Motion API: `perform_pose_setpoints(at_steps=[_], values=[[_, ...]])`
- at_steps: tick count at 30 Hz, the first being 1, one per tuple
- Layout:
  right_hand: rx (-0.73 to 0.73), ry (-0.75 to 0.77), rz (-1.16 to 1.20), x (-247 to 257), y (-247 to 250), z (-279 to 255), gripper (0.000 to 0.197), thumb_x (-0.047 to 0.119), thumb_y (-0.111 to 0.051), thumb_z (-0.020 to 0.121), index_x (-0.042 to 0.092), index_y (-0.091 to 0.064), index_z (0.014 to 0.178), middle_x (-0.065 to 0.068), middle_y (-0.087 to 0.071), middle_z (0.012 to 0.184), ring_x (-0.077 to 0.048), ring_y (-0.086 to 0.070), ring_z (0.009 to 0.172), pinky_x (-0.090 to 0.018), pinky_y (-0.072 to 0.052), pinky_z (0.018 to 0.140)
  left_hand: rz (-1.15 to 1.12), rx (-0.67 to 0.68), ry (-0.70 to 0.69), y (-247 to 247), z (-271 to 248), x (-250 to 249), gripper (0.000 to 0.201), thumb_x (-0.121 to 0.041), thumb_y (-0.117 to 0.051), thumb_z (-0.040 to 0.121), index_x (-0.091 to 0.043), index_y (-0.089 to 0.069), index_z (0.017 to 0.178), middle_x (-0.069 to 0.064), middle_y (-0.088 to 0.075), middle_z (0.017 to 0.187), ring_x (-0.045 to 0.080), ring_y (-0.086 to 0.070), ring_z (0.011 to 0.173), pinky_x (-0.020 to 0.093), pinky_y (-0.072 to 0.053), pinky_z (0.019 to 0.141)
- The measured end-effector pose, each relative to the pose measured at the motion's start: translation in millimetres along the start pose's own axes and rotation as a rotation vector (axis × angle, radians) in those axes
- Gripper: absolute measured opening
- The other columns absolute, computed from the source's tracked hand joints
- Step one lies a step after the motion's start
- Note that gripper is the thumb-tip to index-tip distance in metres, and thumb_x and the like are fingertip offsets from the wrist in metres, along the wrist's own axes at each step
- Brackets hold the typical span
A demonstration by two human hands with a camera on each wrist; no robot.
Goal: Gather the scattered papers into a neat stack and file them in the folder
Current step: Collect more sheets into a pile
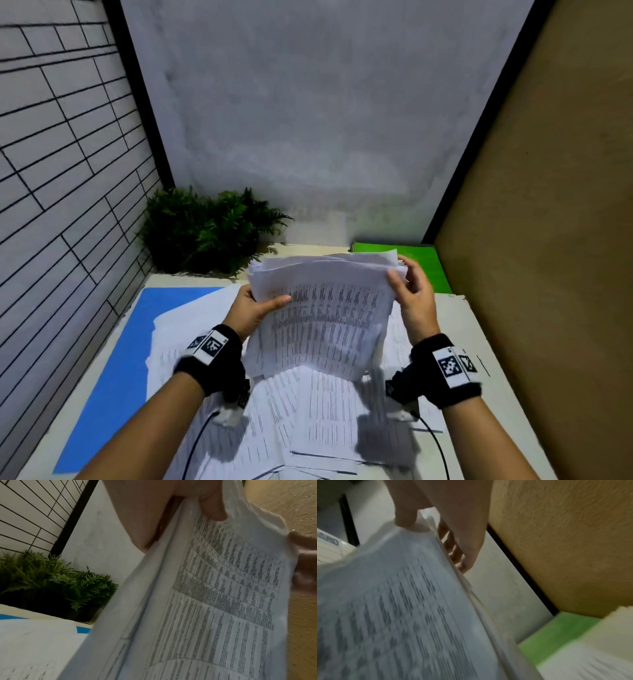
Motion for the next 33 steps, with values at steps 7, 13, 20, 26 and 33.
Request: perform_pose_setpoints(at_steps=[7, 13, 20, 26, 33], values=[[0.128, 0.188, -0.219, 52.1, -16.7, 20.9, 0.025, -0.001, -0.061, 0.081, 0.021, -0.062, 0.068, 0.021, -0.066, 0.059, 0.009, -0.054, 0.059, -0.007, -0.043, 0.064, 0.015, 0.025, 0.022, -3.7, -1.1, -1.8, 0.079, -0.057, -0.084, 0.016, -0.021, -0.063, 0.083, 0.004, -0.068, 0.084, 0.025, -0.064, 0.085, 0.031, -0.052, 0.074], [-0.12, 0.19, -0.022, 50.2, 26.1, 20.2, 0.028, 0.006, -0.059, 0.085, 0.025, -0.064, 0.063, 0.023, -0.069, 0.068, 0.009, -0.058, 0.068, -0.011, -0.045, 0.069, 0.001, 0.027, 0.064, -1.5, 0.6, 3.7, 0.075, -0.057, -0.084, 0.019, -0.019, -0.065, 0.081, 0.001, -0.072, 0.075, 0.024, -0.065, 0.083, 0.045, -0.052, 0.086], [0.061, -0.184, 0.144, -41.6, -4.5, -19.8, 0.078, 0.067, -0.075, 0.046, 0.018, -0.058, 0.105, 0.007, -0.072, 0.094, -0.008, -0.064, 0.089, -0.032, -0.051, 0.087, -0.031, 0.021, 0.071, -4.1, 0.8, 4.7, 0.063, -0.048, -0.083, 0.029, -0.019, -0.065, 0.083, 0.001, -0.072, 0.077, 0.031, -0.064, 0.088, 0.051, -0.05, 0.09], [0.034, -0.347, 0.056, -65.4, -13.7, -25.8, 0.099, 0.057, -0.086, 0.015, 0.007, -0.064, 0.098, -0.002, -0.075, 0.089, -0.016, -0.069, 0.089, -0.038, -0.051, 0.092, -0.024, 0.033, 0.06, -5.2, 0.1, 13.0, 0.077, -0.054, -0.086, 0.018, -0.022, -0.065, 0.084, -0.004, -0.075, 0.076, 0.017, -0.068, 0.082, 0.044, -0.051, 0.09], [0.142, -0.174, 0.136, -27.8, -18.8, -2.6, 0.069, 0.043, -0.089, 0.027, 0.017, -0.064, 0.085, 0.013, -0.074, 0.072, -0.002, -0.068, 0.073, -0.023, -0.055, 0.078, -0.147, -0.093, -0.081, 14.3, 8.1, -14.1, 0.083, -0.059, -0.084, 0.012, -0.016, -0.063, 0.08, -0.014, -0.073, 0.063, 0.0, -0.068, 0.063, 0.016, -0.056, 0.061]])
Point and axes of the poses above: each hand's wrist, its own z-axis towards the middle knuckle, its own y-axis out of the back of the hand, x = y × z, the point moved 8 cm from there along z, towards the middle knuckle
